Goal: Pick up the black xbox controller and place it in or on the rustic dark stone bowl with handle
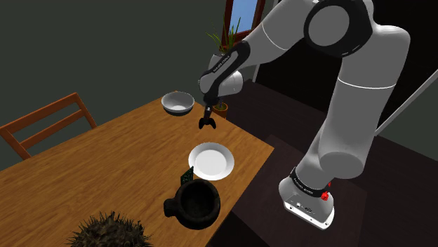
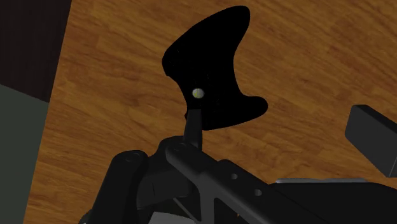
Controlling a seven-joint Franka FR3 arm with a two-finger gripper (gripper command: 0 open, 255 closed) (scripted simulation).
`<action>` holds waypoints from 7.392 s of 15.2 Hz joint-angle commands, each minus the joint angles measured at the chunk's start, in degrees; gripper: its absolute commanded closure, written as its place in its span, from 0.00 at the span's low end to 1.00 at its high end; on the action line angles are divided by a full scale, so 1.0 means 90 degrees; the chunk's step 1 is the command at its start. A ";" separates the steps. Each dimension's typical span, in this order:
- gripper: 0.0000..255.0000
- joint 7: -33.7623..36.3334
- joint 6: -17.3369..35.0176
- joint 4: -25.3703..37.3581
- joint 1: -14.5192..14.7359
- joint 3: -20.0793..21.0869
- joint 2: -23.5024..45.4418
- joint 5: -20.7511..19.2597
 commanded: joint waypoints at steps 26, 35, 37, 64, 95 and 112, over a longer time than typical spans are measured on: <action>0.00 -0.2408 -0.0798 0.0836 -0.1265 0.0445 0.0648 0.0850; 0.00 -0.2625 -0.0319 0.0920 -0.1305 0.0651 0.1214 0.1165; 0.00 -0.2625 -0.0319 0.0920 -0.1305 0.0652 0.1214 0.1165; 1.00 -0.2080 -0.1128 0.0810 -0.1124 0.0361 0.0241 0.0613; 1.00 0.0045 -0.1759 -0.0969 -0.0295 0.0914 -0.2611 -0.0157; 1.00 0.2729 -0.1210 -0.2469 0.1130 0.2880 -0.4147 0.0603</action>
